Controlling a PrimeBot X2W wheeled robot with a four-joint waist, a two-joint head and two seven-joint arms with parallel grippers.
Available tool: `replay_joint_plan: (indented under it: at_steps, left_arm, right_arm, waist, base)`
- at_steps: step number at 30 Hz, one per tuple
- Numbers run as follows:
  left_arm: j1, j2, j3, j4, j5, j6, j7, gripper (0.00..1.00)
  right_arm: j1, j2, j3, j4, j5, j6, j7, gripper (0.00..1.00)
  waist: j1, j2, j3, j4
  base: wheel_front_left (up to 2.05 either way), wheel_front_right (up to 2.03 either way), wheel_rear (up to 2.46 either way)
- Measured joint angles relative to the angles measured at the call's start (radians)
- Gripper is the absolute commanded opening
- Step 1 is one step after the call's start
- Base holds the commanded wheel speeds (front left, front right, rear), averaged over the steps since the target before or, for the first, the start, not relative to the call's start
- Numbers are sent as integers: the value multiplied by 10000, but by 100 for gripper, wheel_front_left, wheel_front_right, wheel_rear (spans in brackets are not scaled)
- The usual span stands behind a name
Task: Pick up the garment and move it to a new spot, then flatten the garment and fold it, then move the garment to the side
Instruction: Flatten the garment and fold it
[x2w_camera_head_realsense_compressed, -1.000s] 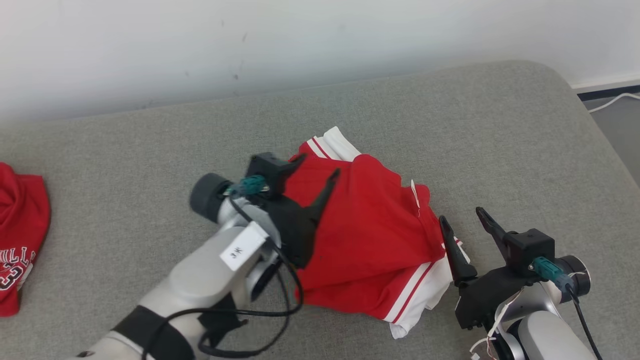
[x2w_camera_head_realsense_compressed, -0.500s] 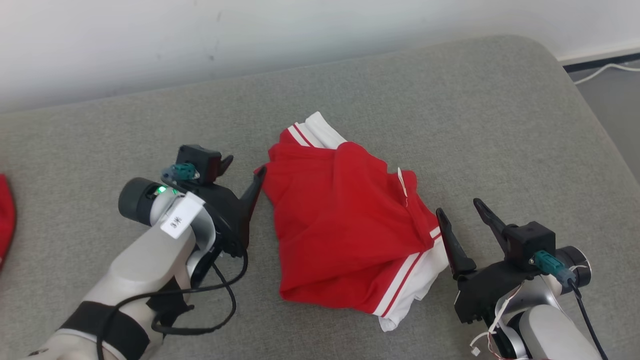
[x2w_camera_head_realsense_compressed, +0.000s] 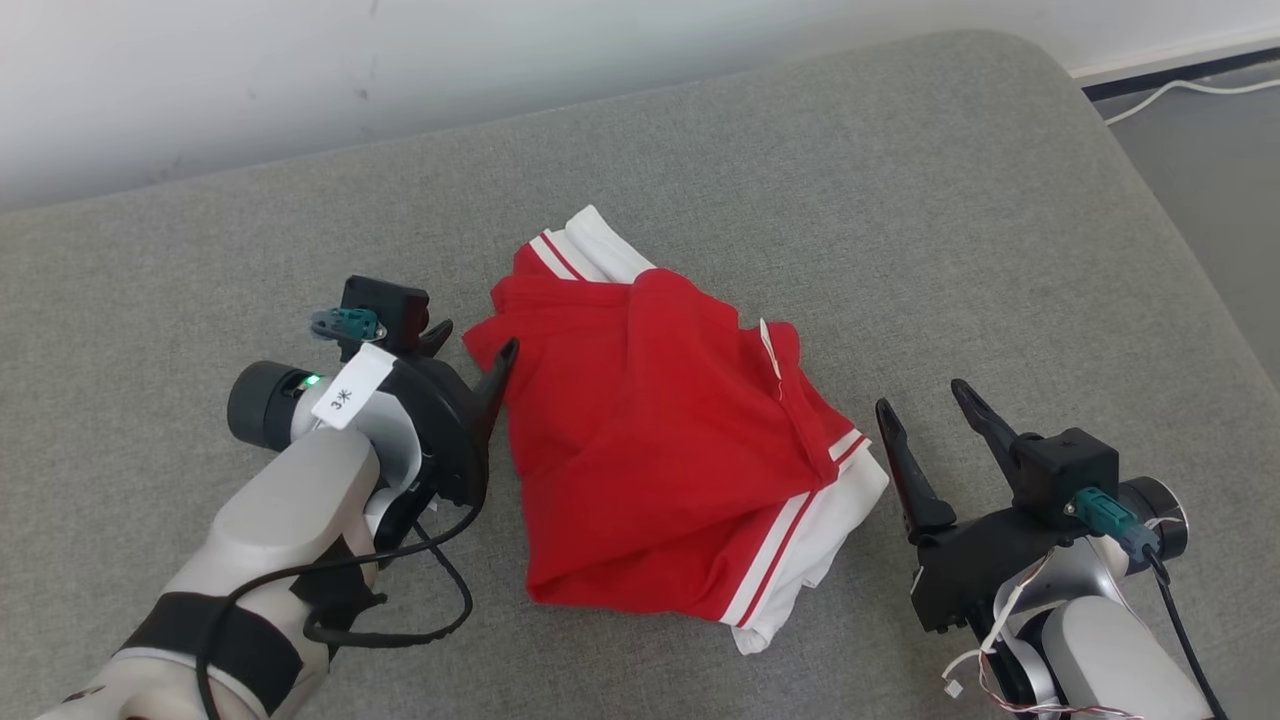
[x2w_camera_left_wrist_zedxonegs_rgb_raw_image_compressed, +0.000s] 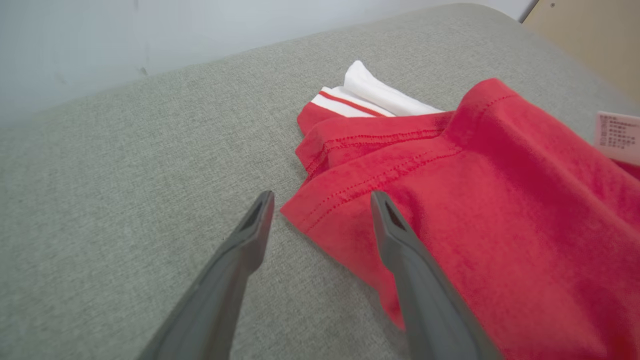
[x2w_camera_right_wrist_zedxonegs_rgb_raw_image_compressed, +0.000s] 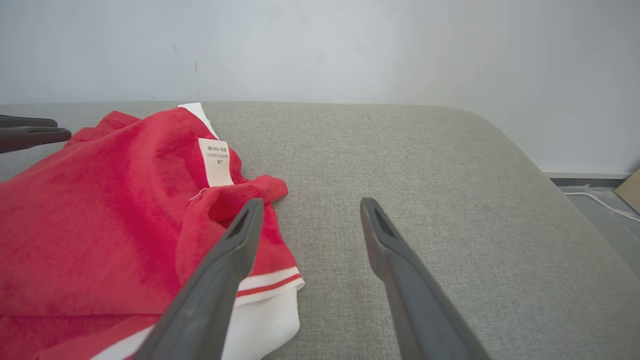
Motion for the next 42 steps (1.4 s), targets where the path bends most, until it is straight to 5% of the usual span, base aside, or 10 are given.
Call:
replay_joint_plan:
  at_steps: [7, 10, 11, 12, 16, 17, 18, 35, 42]
  left_arm:
    - [-98, -56, 38, 336, -142, -84, 230, 100]
    - [-135, -52, 98, 395, -198, -86, 295, 92]
    - [-144, -86, 98, 422, -238, -86, 301, 84]
    - [-148, -88, 92, 445, -238, -86, 303, 55]
    - [-149, -105, 90, 573, -247, -90, 407, 40]
    - [-153, -127, 81, 587, -247, -92, 462, 30]
    - [-161, -142, 67, 596, -247, -92, 479, 1]
    - [-552, -171, 58, 554, -474, -98, -186, 0]
    - [-447, 491, 602, 564, -855, -100, -1262, 0]
  right_arm:
    - [-15, 10, 71, -125, -10, -4, 4, 100]
    - [-123, 40, 148, -161, -15, -4, 13, 100]
    - [-152, 29, 132, -163, -15, -4, 13, 100]
    - [-169, 15, 134, -167, -17, -4, 17, 100]
    - [-178, 23, 174, -190, -29, -2, 82, 100]
    - [-178, 19, 153, -192, -29, -2, 82, 100]
    - [-178, 2, 132, -192, -29, -2, 82, 100]
    - [-151, -4, -73, 284, -12, -58, -67, 100]
    - [90, 31, -119, 656, 94, -56, -217, 100]
  waist:
    - [0, 0, 119, -62]
    - [0, 0, 184, -118]
    - [0, 0, 207, -131]
    - [0, 1, 226, -140]
    - [0, 0, 309, -207]
    - [0, 0, 333, -223]
    - [1, 0, 351, -232]
    - [0, 1, -75, 202]
    - [0, 0, -522, 742]
  base:
    - [0, 0, 0]
    - [0, 0, 0]
    - [0, 0, 0]
    - [0, 0, 0]
    - [0, 0, 0]
    - [0, 0, 0]
    - [0, 0, 0]
    - [0, 0, 0]
    - [0, 0, 0]
